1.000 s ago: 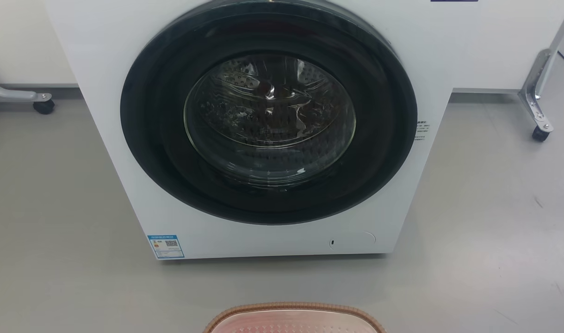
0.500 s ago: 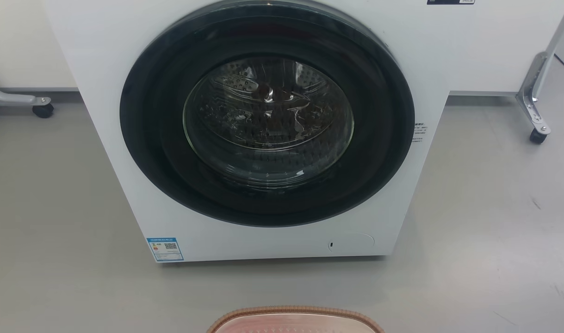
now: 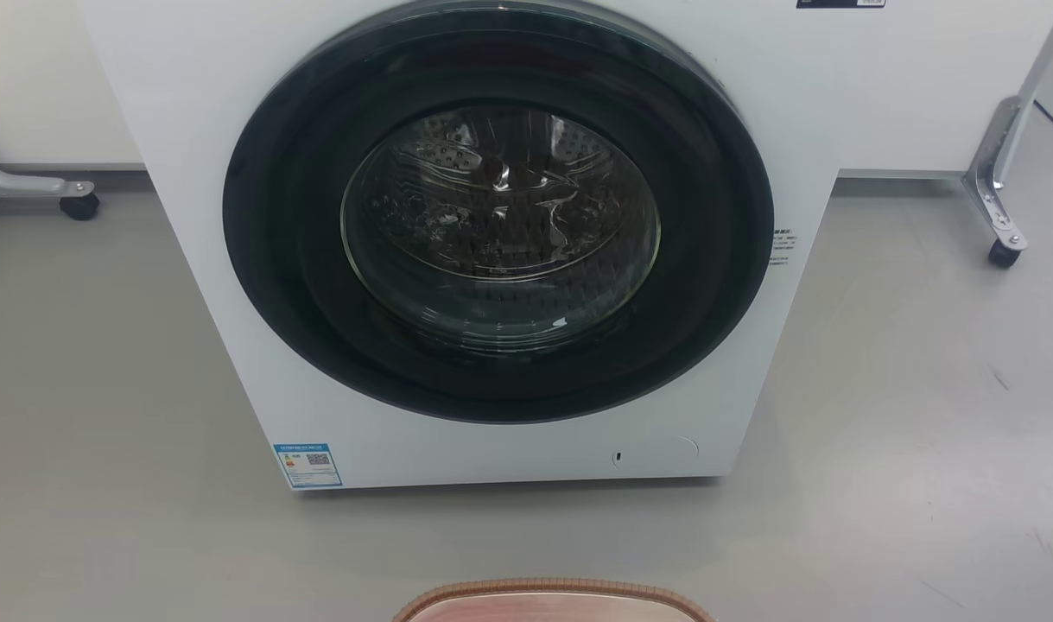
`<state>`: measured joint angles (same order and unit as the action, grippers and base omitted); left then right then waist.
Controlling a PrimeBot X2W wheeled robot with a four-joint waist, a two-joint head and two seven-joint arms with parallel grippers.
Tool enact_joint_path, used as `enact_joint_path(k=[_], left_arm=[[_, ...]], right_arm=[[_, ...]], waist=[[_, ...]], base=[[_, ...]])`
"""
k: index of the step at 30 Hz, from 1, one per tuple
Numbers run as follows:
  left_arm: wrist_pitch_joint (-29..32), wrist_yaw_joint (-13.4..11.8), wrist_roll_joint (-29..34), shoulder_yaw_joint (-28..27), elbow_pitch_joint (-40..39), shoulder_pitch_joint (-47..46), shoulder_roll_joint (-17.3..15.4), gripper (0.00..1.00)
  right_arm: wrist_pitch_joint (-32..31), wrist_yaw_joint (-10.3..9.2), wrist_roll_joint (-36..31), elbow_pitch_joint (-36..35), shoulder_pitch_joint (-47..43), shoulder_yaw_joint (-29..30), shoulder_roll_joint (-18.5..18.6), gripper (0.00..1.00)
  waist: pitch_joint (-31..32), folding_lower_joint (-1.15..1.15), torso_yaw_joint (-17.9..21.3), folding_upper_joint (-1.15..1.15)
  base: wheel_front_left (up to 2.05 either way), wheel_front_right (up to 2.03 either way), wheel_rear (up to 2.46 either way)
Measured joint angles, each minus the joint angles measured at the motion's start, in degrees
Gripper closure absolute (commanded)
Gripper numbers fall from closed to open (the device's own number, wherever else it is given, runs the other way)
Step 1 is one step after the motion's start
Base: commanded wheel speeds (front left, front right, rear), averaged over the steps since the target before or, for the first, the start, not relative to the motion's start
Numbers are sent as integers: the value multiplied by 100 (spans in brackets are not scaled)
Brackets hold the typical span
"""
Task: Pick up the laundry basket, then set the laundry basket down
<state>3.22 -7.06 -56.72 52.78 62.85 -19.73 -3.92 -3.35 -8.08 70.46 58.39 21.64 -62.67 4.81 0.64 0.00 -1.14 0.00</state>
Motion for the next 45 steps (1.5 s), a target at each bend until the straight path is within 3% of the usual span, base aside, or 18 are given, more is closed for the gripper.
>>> enact_joint_path(k=[12,19,45], left_arm=[[-16,-9,-66,41,-30,2,-4,100],[-82,-26,-115,-26,-70,-220,-2,100],[-365,-24,-94,-433,98,-2444,47,100]], right_arm=[[90,0,132,63,42,-118,0,100],[107,0,143,180,526,-144,-3,100],[504,10,-142,724,2886,49,-73,100]], waist=[[-146,0,2,0],[-444,0,9,0],[-2474,-1,-58,1]], base=[[0,0,0],[0,0,0],[0,0,0]])
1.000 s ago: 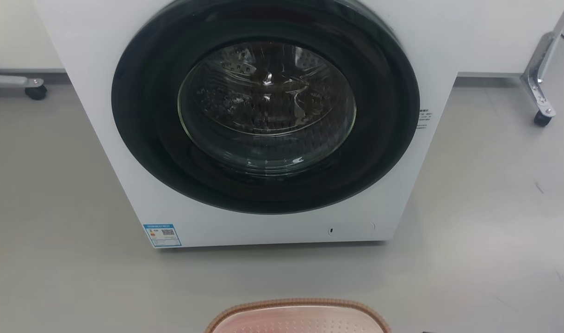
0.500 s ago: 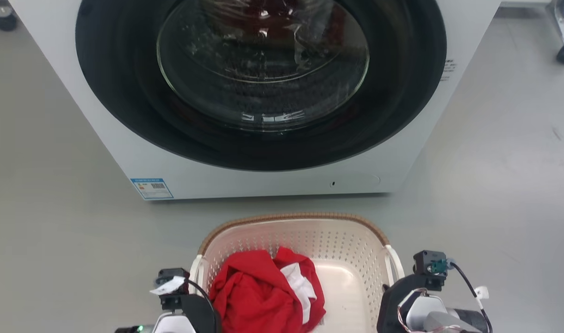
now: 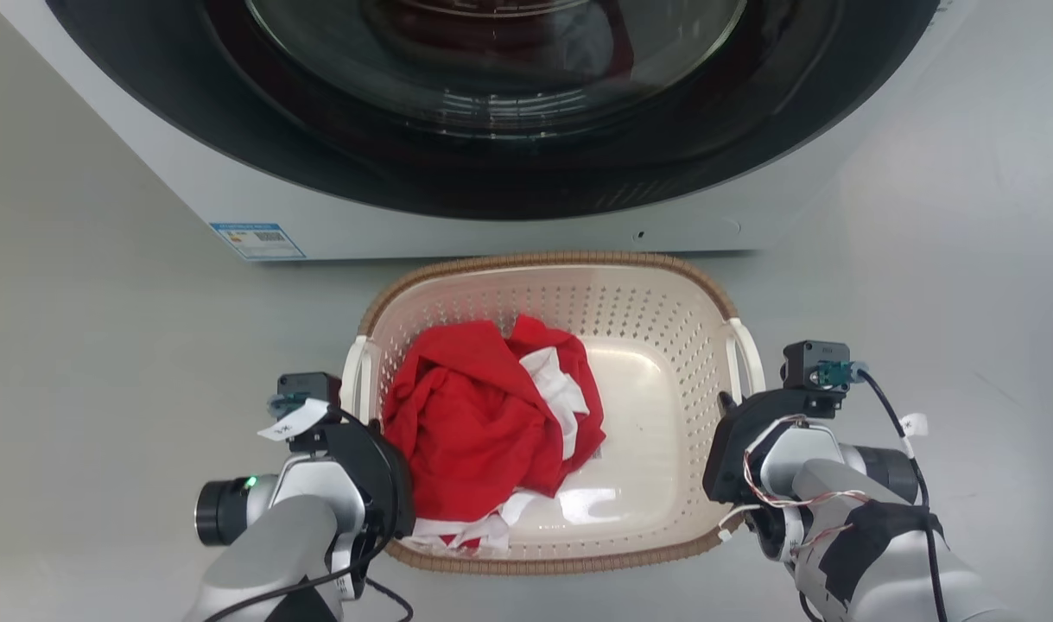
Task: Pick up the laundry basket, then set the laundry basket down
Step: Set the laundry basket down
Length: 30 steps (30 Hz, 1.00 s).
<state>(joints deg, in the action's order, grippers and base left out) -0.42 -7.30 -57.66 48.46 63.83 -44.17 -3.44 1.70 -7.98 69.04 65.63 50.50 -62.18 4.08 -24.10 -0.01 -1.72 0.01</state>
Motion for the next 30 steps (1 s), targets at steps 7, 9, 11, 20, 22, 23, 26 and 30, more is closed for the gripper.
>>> enact_joint_path(k=[7,9,11,20,22,23,26,30], left_arm=[[-119,0,27,-113,33,-517,-1,100],[-147,0,33,-130,37,-639,3,100],[-179,0,37,-136,45,-759,8,100],[-331,0,123,-152,69,-1216,19,100],[-378,0,129,-160,69,-1340,19,100],[-397,0,130,-163,69,-1401,19,100],[-474,-1,147,-178,67,-1628,24,100],[-581,-2,163,-197,73,-1819,26,100]], right_arm=[[111,21,-55,107,495,62,4,100],[149,25,-60,127,626,65,14,100],[201,25,-79,145,727,73,22,100],[348,26,-156,220,1188,97,49,100],[375,26,-162,236,1311,100,58,100],[396,26,-165,244,1369,102,65,100],[448,26,-246,276,1621,105,91,100],[548,44,-302,304,1837,105,110,100]], waist=[[-595,0,-40,0],[-767,0,-48,0],[-939,0,-56,0],[-1709,1,-100,0],[-1882,1,-113,0],[-1966,1,-119,0],[-2310,1,-153,0],[-2645,0,-192,0]], base=[[0,0,0],[0,0,0],[0,0,0],[0,0,0],[0,0,0],[0,0,0],[0,0,0],[0,0,0]])
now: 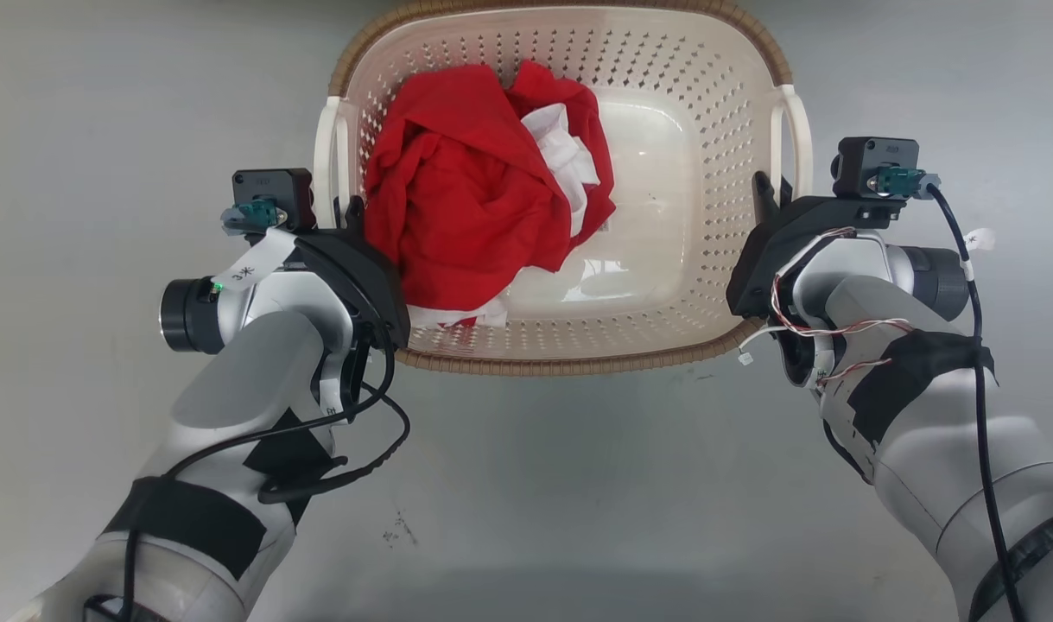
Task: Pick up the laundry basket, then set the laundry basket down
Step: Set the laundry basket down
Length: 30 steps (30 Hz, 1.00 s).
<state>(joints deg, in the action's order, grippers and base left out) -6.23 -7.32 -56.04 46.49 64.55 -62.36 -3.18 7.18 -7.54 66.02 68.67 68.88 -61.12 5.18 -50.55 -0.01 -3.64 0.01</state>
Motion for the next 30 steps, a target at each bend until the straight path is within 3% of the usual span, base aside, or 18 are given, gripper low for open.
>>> enact_joint_path(k=[8,16,17,19,20,21,22,24,26,30], left_arm=[[-186,-5,16,-4,92,-170,5,100],[-278,26,114,42,205,-249,34,100],[-278,26,114,42,205,-249,34,100],[-303,27,135,58,259,-266,48,100],[-312,29,152,64,291,-274,53,96],[-330,35,178,69,316,-277,58,75],[-344,37,179,73,333,-278,69,63],[-344,59,198,88,387,-284,90,55],[-350,62,219,91,415,-285,99,3],[-402,62,219,91,489,-284,135,0]], right_arm=[[308,51,-54,40,208,-1,37,100],[403,97,-101,92,291,-5,45,100],[403,97,-101,92,291,-5,45,98],[409,99,-101,108,289,-13,37,77],[408,99,-101,113,282,-14,30,68],[393,99,-100,122,270,-14,12,58],[376,99,-96,140,238,-15,-32,47],[349,99,-93,169,88,-26,-86,0],[349,99,-86,178,19,-27,-105,0],[358,99,-45,186,-13,-23,-108,0]], waist=[[-451,4,-91,-4],[-511,3,-135,-3],[-511,3,-135,-3],[-490,2,-129,-2],[-474,1,-124,-1],[-456,0,-117,-1],[-437,0,-110,0],[-396,0,-95,1],[-349,0,-81,0],[-245,0,-61,0]], base=[[0,0,0],[0,0,0],[0,0,0],[0,0,0],[0,0,0],[0,0,0],[0,0,0],[0,0,0],[0,0,0],[0,0,0]])
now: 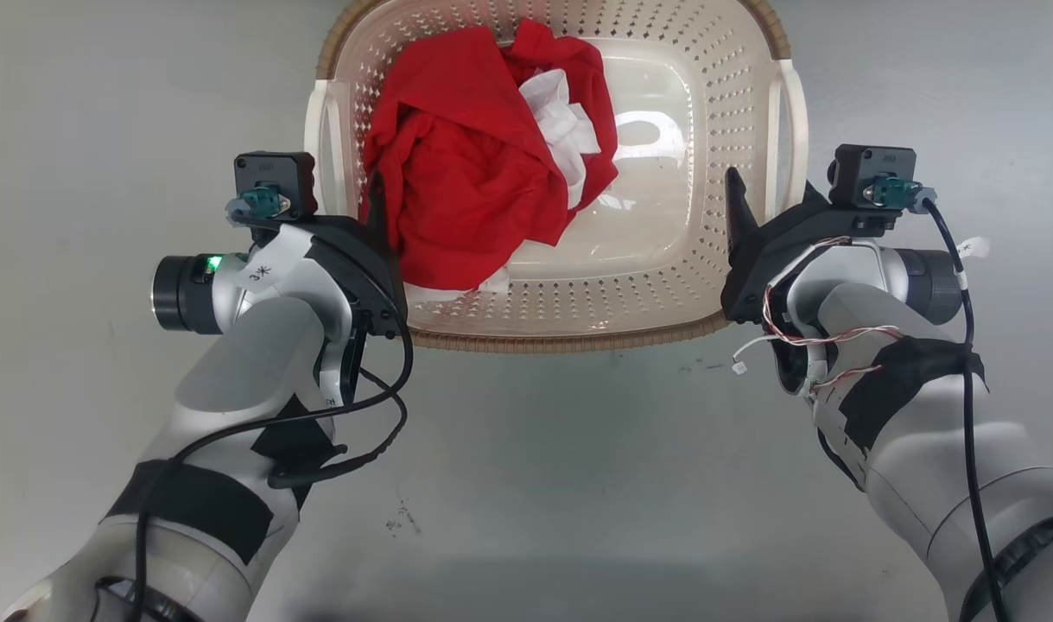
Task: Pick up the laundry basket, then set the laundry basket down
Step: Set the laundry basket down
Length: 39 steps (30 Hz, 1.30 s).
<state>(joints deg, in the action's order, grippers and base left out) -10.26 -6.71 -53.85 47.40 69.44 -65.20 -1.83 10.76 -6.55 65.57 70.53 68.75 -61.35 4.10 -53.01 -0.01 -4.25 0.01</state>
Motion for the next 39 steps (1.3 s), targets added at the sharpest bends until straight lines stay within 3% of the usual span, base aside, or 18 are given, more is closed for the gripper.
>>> enact_joint_path(k=[10,27,39], left_arm=[[-151,24,-7,-36,80,124,-1,0],[-407,426,-249,-400,-157,815,1,0],[-407,310,-240,-1179,-960,1802,-156,0]], right_arm=[[121,0,40,35,-68,21,-11,0],[353,112,70,29,-394,226,-27,0],[353,153,-35,-497,-1128,780,130,0]], waist=[[377,1,10,-1],[1527,2,92,-1],[2520,2,240,-2]], base=[[0,0,0],[0,0,0],[0,0,0]])
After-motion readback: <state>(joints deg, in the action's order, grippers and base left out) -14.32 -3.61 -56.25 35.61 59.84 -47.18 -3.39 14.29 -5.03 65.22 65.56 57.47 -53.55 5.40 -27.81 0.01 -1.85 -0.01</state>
